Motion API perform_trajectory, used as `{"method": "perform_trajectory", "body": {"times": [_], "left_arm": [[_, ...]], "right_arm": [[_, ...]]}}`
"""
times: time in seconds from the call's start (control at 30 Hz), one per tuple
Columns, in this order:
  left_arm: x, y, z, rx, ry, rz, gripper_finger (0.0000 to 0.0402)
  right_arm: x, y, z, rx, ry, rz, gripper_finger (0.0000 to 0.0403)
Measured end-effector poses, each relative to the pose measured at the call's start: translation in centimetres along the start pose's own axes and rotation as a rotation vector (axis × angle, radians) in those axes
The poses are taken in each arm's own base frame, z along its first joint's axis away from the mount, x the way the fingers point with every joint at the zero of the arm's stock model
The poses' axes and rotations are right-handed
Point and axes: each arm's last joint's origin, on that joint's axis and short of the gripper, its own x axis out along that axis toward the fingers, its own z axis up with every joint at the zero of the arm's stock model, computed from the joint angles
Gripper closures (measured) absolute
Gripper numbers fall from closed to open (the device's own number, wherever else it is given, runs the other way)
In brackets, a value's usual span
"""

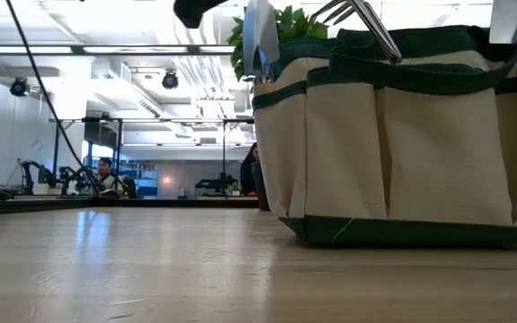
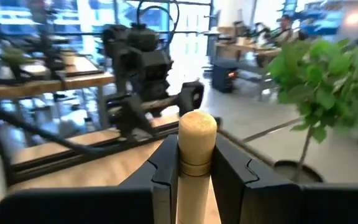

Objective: Pick & Place Garden tools in Gardening bag
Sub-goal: Put the brown trowel into the green gardening bag

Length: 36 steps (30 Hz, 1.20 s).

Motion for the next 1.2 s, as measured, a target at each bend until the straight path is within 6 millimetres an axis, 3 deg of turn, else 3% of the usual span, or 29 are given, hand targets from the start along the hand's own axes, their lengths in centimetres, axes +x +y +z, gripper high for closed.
{"method": "perform_trajectory", "body": {"times": [0.2,0.43,0.57,0.77,1.2], "left_arm": [[-2.0,0.0,-0.1,0.000,-0.033,0.008,0.0088],[-3.1,0.0,-0.2,-0.001,-0.058,0.009,0.0088],[-3.3,0.0,-0.2,-0.005,-0.069,0.009,0.0087],[-3.4,0.0,-0.1,-0.008,-0.092,0.010,0.0087],[-3.4,0.2,-0.3,-0.009,-0.085,0.063,0.0087]], "right_arm": [[-4.7,-0.4,-1.1,0.054,0.020,0.138,0.0350],[-7.9,0.2,-2.7,0.047,0.030,0.239,0.0350],[-8.3,-0.2,-4.8,0.080,0.090,0.270,0.0350],[-7.6,-2.5,-8.1,0.116,0.167,0.211,0.0350],[-6.0,-3.9,-11.9,0.052,0.055,0.132,0.0350]]}}
